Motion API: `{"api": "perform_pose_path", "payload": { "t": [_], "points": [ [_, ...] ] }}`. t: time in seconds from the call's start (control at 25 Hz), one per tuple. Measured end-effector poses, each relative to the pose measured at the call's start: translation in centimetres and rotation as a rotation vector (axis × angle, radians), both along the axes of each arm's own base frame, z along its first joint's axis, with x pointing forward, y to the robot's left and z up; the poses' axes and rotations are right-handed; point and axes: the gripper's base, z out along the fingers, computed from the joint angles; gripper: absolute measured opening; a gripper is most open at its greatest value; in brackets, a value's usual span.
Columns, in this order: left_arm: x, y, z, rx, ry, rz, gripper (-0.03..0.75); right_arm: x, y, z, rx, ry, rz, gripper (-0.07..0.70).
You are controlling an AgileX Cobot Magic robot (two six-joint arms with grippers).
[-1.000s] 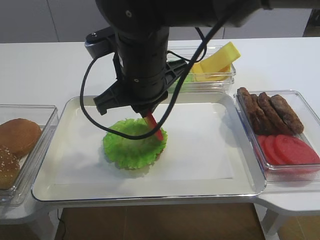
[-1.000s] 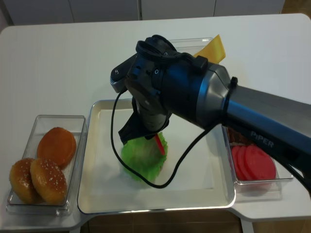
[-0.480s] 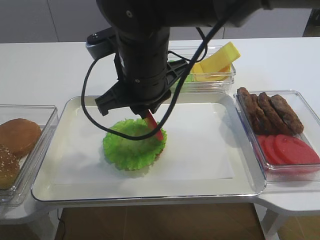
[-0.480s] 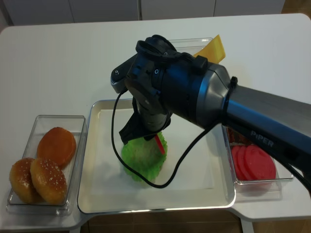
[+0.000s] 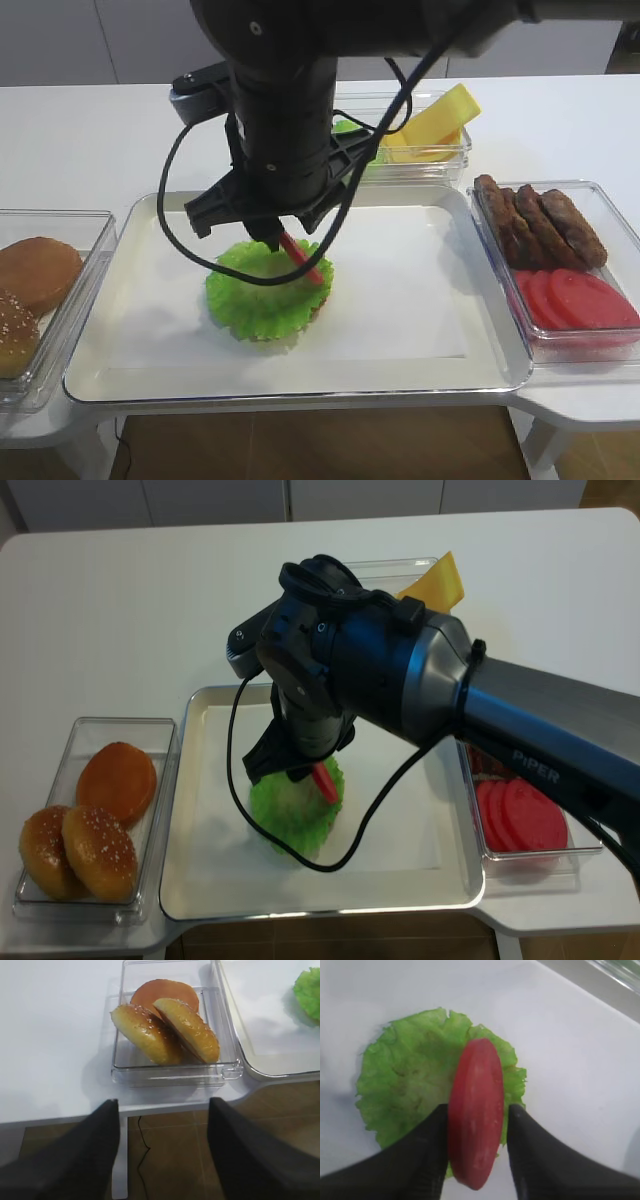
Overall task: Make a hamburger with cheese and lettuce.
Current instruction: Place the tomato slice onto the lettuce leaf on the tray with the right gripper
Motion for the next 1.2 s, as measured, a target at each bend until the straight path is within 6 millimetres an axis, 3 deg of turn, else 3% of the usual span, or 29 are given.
{"api": "perform_pose_path", "payload": {
  "t": [0.72, 1.2],
  "points": [
    [0.00, 0.00, 0.00, 0.000, 0.000, 0.000, 0.414, -0.62, 0.25, -0.17, 0.035, 0.074, -0.020, 0.475],
    [0.00, 0.00, 0.00, 0.000, 0.000, 0.000, 0.414, -0.66, 0.22, -0.21, 0.032, 0.081, -0.029, 0.489]
  ]
}}
